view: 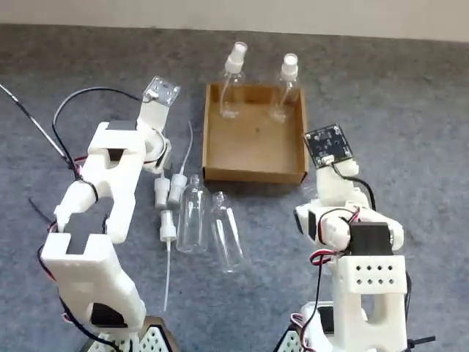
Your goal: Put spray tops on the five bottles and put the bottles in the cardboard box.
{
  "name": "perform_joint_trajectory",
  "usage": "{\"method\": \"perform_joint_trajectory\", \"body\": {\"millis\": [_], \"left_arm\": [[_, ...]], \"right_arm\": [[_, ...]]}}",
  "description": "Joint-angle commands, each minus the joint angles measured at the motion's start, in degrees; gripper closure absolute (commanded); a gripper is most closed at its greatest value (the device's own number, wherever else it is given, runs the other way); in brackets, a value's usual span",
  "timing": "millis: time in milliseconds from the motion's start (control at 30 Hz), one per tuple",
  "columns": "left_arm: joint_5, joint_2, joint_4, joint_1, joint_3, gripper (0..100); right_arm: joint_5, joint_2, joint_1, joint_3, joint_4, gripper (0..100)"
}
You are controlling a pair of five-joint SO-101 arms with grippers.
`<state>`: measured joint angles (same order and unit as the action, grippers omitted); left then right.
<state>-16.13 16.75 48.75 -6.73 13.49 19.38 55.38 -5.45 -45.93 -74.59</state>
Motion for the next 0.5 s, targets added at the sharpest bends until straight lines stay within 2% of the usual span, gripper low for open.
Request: {"method": "perform_joint_trajectory", "body": {"millis": [0, 67, 333, 467], "left_arm": [[0.18, -0.4, -1.05, -5.85, -2.24, 82], [0.18, -0.57, -0.79, -8.92, -2.15, 82], [0.0, -8.04, 10.99, -17.63, 1.19, 82], [-5.19, -17.45, 11.34, -21.76, 8.57, 82]], "right_arm": [[-0.7, 1.01, -0.4, 0.22, 1.27, 99.5], [-0.7, 1.01, -0.4, 0.22, 1.27, 99.5], [-0.7, 1.01, -0.31, 0.13, 1.19, 99.5], [-0.7, 1.45, -0.31, 0.13, -0.31, 99.5]]}}
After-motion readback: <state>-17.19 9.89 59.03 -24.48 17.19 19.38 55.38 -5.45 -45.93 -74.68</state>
